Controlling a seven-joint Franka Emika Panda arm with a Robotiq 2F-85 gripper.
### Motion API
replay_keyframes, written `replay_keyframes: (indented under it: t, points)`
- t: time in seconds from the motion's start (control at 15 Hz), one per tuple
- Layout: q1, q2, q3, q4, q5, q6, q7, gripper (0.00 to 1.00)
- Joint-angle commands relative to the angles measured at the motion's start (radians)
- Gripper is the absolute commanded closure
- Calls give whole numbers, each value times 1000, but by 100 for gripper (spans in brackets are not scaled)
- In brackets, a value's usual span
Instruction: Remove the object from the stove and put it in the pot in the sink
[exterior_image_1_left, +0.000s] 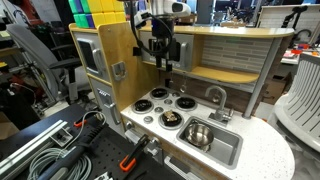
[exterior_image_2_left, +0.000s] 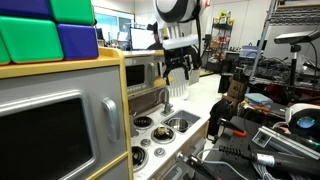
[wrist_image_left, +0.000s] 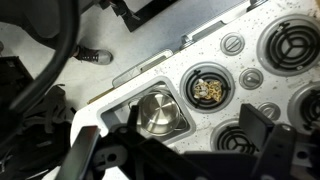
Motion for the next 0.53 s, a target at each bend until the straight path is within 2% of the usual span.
replay_keyframes:
  t: [0.0,0.07,0.33,0.47]
  points:
    - [67,160,-59,171,-42,-63,52,0]
    - [55,103,-57,77,-6,-2,19,0]
    - [72,164,-69,148,-8,-24,26,0]
    - [58,162,-55,112,31,72,24,0]
